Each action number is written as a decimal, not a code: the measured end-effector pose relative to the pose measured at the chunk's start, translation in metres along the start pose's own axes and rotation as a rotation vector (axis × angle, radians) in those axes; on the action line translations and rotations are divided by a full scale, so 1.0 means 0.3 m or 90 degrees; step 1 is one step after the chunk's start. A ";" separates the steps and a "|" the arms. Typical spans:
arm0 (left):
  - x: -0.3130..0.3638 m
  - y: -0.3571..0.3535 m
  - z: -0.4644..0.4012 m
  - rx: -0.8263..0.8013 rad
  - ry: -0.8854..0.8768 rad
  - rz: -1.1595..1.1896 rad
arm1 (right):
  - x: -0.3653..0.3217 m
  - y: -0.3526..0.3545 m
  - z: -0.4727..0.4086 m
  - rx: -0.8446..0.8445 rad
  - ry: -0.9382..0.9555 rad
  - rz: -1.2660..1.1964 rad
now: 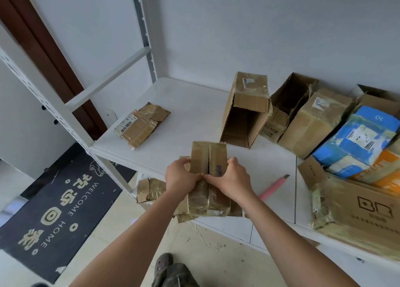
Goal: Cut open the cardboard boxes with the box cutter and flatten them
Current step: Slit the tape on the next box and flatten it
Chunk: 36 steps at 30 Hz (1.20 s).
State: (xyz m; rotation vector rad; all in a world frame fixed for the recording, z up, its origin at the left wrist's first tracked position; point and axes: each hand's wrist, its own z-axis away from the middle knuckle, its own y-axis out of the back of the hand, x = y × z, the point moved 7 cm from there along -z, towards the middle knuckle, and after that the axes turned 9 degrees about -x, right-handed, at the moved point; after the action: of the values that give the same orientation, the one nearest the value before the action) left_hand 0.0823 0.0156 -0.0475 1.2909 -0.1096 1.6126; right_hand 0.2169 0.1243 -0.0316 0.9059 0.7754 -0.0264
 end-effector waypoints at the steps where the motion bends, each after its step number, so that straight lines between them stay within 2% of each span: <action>1: 0.001 -0.002 0.000 -0.001 0.000 -0.001 | 0.008 -0.001 -0.003 -0.005 -0.004 -0.004; 11: 0.010 -0.004 -0.002 0.006 -0.005 -0.017 | 0.090 0.036 -0.022 -0.123 0.030 -0.315; 15: 0.002 -0.003 -0.013 -0.002 -0.003 -0.011 | 0.204 0.040 -0.011 -0.156 -0.039 -0.531; 17: 0.006 -0.004 -0.017 -0.005 -0.003 -0.018 | 0.248 0.019 0.008 -0.165 -0.056 -0.578; 19: 0.019 -0.003 -0.016 -0.004 -0.011 -0.038 | 0.260 0.015 0.011 -0.124 -0.031 -0.524; 22: 0.048 -0.010 -0.010 -0.015 -0.050 -0.107 | 0.226 0.098 0.021 0.082 0.063 -0.189; 24: 0.061 -0.020 -0.008 -0.034 -0.070 -0.149 | 0.166 0.113 0.047 0.131 0.161 -0.011; 26: 0.071 -0.024 -0.009 -0.056 -0.075 -0.175 | 0.149 0.085 0.056 0.100 0.181 0.094; 28: 0.085 -0.032 -0.013 -0.083 -0.077 -0.213 | 0.159 0.051 0.055 0.042 0.152 0.139; 34: 0.117 -0.072 0.000 -0.097 -0.043 -0.304 | 0.153 0.035 0.058 0.001 0.110 0.156; 36: 0.119 -0.067 0.000 -0.103 -0.038 -0.284 | 0.151 0.036 0.062 -0.004 0.103 0.155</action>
State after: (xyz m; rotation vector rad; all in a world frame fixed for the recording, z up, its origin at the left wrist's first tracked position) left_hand 0.1005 0.0478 -0.0300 1.1428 0.0128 1.1609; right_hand 0.2648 0.1311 -0.0451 1.0001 0.8089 0.2658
